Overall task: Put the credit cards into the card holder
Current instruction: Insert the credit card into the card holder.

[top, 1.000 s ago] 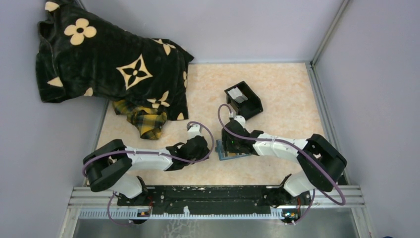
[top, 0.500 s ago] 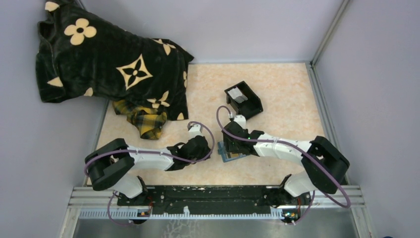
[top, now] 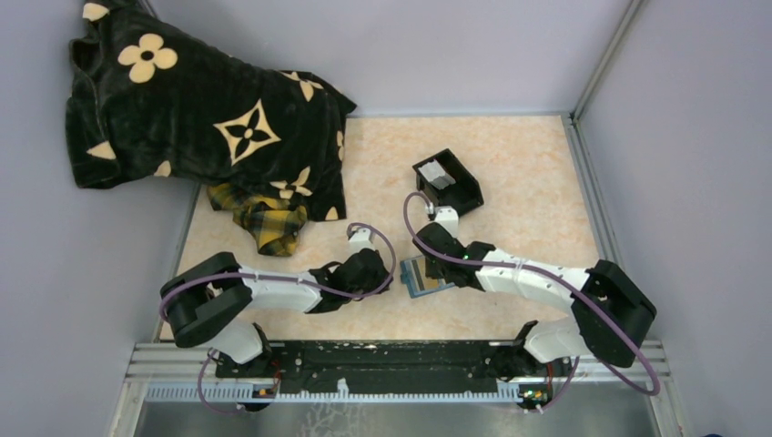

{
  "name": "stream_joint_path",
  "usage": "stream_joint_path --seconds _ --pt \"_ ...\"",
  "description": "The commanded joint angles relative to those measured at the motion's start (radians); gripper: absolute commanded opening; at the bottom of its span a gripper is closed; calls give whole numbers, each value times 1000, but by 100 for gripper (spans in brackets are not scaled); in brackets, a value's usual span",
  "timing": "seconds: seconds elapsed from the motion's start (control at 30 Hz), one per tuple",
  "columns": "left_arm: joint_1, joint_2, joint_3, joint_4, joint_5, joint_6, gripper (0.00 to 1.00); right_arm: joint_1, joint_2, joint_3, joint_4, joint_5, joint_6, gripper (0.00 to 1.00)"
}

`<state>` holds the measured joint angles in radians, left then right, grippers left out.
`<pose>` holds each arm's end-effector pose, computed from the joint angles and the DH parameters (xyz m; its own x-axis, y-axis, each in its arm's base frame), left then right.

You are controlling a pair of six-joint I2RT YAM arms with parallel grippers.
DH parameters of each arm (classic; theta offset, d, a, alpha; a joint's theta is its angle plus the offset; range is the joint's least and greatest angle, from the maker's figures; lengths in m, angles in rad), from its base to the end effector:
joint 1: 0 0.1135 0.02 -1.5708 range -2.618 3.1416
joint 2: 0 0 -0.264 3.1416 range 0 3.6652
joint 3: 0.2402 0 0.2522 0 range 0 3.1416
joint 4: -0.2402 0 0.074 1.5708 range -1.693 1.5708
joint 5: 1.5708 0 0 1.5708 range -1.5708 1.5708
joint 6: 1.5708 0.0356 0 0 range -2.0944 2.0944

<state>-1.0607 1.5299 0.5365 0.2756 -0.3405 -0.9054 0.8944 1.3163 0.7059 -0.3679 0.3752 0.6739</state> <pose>0.1443 -0.2335 0.1340 -0.7488 -0.1804 -0.6378 0.1794 0.8712 -0.4570 0.1657 0.1856 0.1889 -0.7786 -0.0424 -0.6261 -0.1428 0.9835 0.1109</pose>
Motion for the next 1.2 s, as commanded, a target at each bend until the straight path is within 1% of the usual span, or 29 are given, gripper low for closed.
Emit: stream_joint_path --seconds 0.0,0.27,0.53,0.87,1.17 --pt "-7 42 1 -44 42 -1 11 11 3 7 -17 86 -3 0" --pt "-8 63 11 -43 45 -2 11 2 54 -1 4 97 -4 0" --pt "-9 80 21 -44 45 -3 10 -25 98 -33 62 49 -8 0" --pt "-11 114 38 -27 60 -3 10 -35 98 -69 150 -76 -5 0" --pt "-11 115 29 -21 57 -5 10 -13 104 -40 171 -111 -11 0"
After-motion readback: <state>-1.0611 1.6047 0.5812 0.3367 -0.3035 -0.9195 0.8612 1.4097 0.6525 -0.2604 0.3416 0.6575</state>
